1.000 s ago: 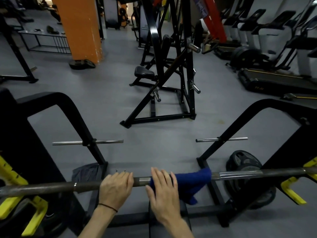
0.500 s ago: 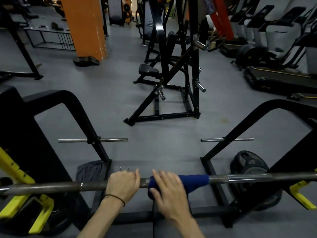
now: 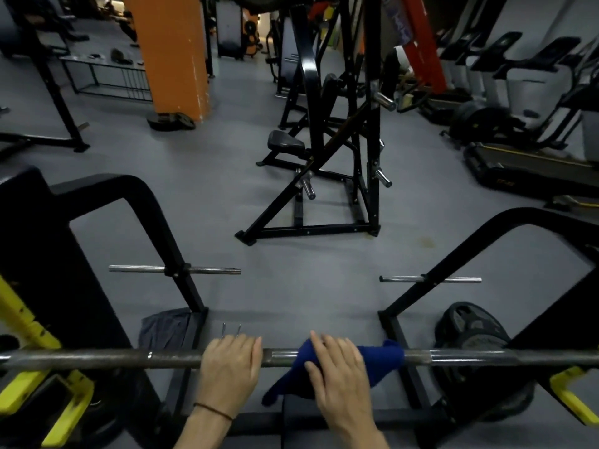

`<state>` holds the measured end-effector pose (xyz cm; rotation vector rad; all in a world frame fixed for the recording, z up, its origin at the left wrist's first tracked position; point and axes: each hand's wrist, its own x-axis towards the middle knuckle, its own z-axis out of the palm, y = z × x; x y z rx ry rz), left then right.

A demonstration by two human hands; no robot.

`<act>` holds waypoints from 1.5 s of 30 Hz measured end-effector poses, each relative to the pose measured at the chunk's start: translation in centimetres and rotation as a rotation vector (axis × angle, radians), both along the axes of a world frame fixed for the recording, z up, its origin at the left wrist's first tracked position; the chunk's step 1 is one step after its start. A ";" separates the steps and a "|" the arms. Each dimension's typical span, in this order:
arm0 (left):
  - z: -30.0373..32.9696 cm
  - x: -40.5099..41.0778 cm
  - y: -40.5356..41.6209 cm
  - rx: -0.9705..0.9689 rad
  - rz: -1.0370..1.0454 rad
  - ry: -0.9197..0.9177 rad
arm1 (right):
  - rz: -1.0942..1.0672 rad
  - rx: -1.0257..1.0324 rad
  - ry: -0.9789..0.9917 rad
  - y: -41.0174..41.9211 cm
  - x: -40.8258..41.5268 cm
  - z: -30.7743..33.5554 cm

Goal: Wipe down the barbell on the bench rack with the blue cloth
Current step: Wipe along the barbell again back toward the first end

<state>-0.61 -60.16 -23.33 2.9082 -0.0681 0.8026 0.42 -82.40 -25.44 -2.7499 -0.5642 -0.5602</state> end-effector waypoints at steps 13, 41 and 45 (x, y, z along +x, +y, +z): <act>-1.5 -0.7 -1.0 -0.036 0.043 -0.054 | 0.036 0.028 0.011 3.2 -0.8 -0.4; -1.5 -1.2 0.5 -0.077 -0.135 0.023 | -0.055 -0.001 -0.067 2.0 -0.6 -0.5; -2.6 -2.9 2.6 -0.038 -0.117 -0.011 | -0.385 0.260 -0.103 0.1 -0.3 -0.7</act>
